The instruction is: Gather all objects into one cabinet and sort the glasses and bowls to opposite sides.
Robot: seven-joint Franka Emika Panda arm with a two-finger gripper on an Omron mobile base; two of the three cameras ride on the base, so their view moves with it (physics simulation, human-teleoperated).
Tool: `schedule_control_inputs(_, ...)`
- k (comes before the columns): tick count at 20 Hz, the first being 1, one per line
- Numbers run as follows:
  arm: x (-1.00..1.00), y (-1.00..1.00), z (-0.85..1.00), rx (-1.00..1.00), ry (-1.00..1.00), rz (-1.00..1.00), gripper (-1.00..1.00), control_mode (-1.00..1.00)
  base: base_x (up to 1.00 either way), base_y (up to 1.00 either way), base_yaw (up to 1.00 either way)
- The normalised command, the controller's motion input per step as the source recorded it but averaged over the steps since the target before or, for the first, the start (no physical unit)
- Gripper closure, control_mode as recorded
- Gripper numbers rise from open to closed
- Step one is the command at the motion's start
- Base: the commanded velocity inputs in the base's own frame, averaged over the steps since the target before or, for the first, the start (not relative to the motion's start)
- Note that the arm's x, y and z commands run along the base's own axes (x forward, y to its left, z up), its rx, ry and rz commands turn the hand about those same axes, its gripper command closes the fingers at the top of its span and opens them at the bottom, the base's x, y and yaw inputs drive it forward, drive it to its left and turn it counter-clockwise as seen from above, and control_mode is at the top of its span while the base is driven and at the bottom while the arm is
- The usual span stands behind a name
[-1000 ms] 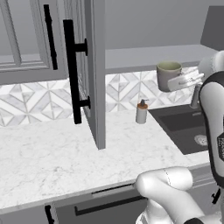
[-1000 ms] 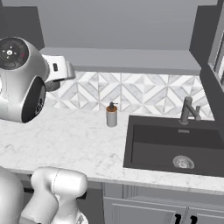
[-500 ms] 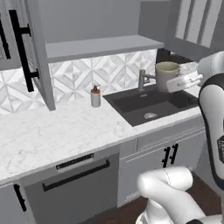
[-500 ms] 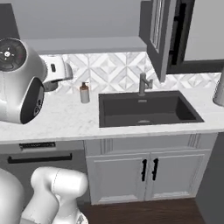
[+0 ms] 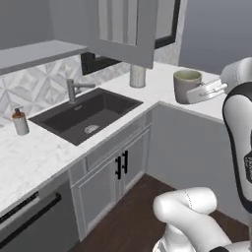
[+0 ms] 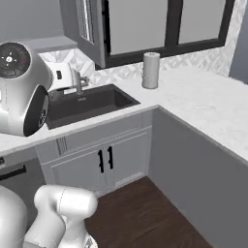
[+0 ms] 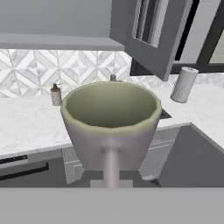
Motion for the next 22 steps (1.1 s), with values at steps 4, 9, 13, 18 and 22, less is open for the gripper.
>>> schedule_control_inputs(4, 0.00, 0.00, 0.00, 0.00, 0.00, 0.00, 1.00, 1.00, -0.51, -0.48, -0.69)
schedule_control_inputs(9, 0.00, 0.00, 0.00, 0.00, 0.00, 0.00, 1.00, 1.00, -0.47, -0.41, -0.71)
schedule_control_inputs(13, 0.00, 0.00, 0.00, 0.00, 0.00, 0.00, 1.00, 1.00, -0.31, -0.26, -0.80)
schedule_control_inputs(18, 0.00, 0.00, 0.00, 0.00, 0.00, 0.00, 1.00, 1.00, -0.11, -0.24, -0.85)
schedule_control_inputs(22, 0.00, 0.00, 0.00, 0.00, 0.00, 0.00, 1.00, 1.00, -0.17, -0.51, -0.76)
